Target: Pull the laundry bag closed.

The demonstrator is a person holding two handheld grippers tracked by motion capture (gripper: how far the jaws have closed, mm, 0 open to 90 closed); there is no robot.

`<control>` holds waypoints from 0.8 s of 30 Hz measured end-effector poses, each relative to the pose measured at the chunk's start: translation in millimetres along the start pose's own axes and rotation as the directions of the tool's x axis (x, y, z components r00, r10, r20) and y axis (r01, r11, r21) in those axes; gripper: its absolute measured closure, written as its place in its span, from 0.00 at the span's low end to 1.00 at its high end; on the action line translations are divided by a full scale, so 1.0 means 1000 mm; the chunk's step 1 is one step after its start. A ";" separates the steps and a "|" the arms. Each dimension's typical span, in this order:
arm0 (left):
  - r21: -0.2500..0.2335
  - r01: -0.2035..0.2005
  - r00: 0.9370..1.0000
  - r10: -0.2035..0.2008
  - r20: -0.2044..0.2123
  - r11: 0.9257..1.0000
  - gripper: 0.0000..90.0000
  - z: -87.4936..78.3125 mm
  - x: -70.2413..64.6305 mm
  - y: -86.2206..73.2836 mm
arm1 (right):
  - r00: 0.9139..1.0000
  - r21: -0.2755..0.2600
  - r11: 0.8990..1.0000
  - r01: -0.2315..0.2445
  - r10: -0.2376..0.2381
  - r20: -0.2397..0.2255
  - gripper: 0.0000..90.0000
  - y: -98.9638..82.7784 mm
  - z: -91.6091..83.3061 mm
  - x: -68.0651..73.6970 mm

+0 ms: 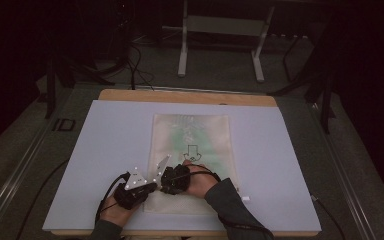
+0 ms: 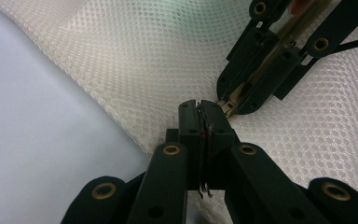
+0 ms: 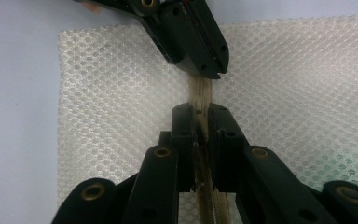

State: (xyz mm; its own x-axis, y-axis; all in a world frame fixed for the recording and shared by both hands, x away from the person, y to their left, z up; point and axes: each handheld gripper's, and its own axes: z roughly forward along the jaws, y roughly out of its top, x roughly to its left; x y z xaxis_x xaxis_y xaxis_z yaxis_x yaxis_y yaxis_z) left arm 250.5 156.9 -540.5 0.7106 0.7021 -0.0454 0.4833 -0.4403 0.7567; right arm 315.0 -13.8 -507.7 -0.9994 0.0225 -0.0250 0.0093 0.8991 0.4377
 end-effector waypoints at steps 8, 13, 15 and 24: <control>-0.002 0.003 1.000 -0.003 0.000 1.000 0.97 0.000 0.000 0.000 | 1.000 0.008 1.000 -0.003 0.003 -0.002 0.91 -0.003 -0.003 0.000; -0.004 0.010 1.000 -0.010 0.002 1.000 0.97 0.000 0.000 0.000 | 1.000 0.023 1.000 0.006 -0.006 0.005 0.91 -0.003 -0.005 0.000; -0.003 0.008 1.000 -0.008 0.001 1.000 0.97 0.000 0.000 0.000 | 1.000 0.028 1.000 0.005 -0.005 0.004 0.91 -0.004 -0.006 0.000; -0.006 0.004 1.000 -0.004 0.000 1.000 0.97 0.000 0.000 -0.001 | 1.000 0.039 0.999 0.013 -0.013 0.009 0.91 -0.007 -0.009 0.000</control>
State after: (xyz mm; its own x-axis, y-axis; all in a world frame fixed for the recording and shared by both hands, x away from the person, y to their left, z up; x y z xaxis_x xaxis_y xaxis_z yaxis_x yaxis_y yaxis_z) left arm 250.1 157.2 -541.0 0.7085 0.7041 -0.0487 0.4835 -0.4339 0.7602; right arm 314.2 -23.7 -502.9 -0.9991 0.0147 -0.0387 -0.0021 0.9157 0.4019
